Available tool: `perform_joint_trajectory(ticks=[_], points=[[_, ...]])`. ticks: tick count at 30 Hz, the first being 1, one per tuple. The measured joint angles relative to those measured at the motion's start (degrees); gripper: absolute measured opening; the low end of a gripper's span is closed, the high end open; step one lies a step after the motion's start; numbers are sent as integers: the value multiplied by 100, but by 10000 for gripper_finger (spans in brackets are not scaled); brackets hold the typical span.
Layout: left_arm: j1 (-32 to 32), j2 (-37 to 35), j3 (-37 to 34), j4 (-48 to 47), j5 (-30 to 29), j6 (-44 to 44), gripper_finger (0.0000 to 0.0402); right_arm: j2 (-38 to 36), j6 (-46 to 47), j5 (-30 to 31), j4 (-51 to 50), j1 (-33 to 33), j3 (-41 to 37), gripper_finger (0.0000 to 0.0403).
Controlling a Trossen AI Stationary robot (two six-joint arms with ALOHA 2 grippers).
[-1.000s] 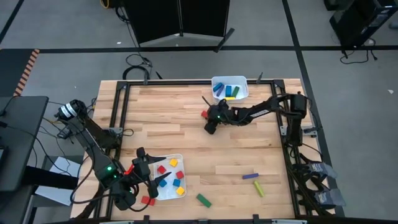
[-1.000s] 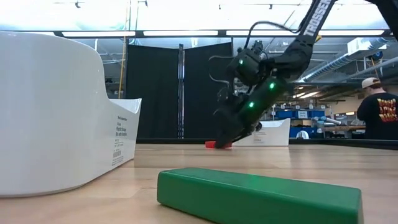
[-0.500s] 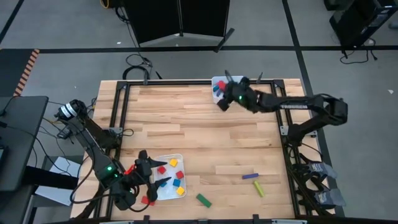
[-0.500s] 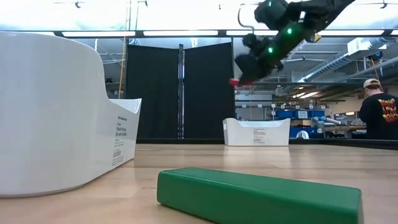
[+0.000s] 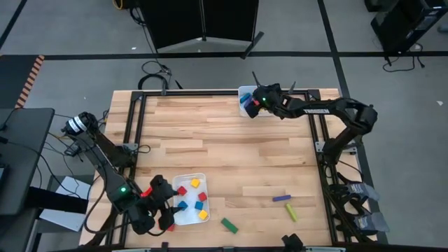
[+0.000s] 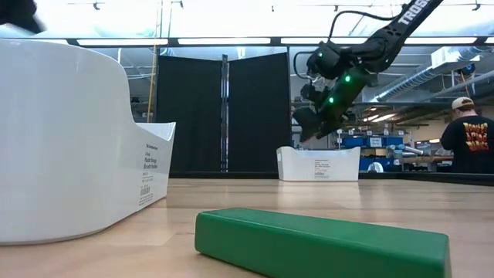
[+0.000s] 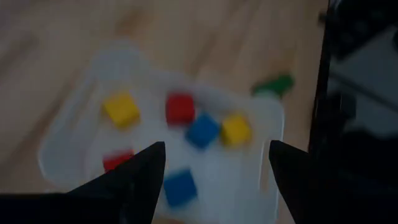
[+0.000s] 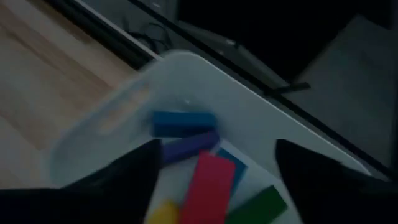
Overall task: Sort blocks by size
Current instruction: Put the green small block into the bottom white bin
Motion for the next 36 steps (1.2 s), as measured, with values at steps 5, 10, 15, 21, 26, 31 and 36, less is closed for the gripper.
perform_joint_trajectory(ticks=[5, 10, 15, 21, 26, 31, 36], points=[[-6, 249, 0, -287, 1545, 41, 293, -374, -175, -332, 161, 255, 1, 391], [-103, 514, 0, -313, 2918, -8, 293, -754, -306, -342, 155, 668, 4, 362], [-355, 549, 0, -704, 3723, -824, 293, -961, -289, -298, 160, 1034, 4, 335], [-799, 564, 0, -769, 3940, -1798, 293, -983, -212, -124, 157, 1381, 4, 322], [-1009, 714, 0, -827, 4084, -2278, 293, -962, -123, -108, 266, 1538, 4, 324], [-1056, 1121, 0, -834, 4269, -2398, 295, -962, -101, -106, 375, 1643, 4, 322], [-1056, 1449, 0, -775, 4523, -2495, 304, -960, -101, -61, 376, 1711, 4, 321]])
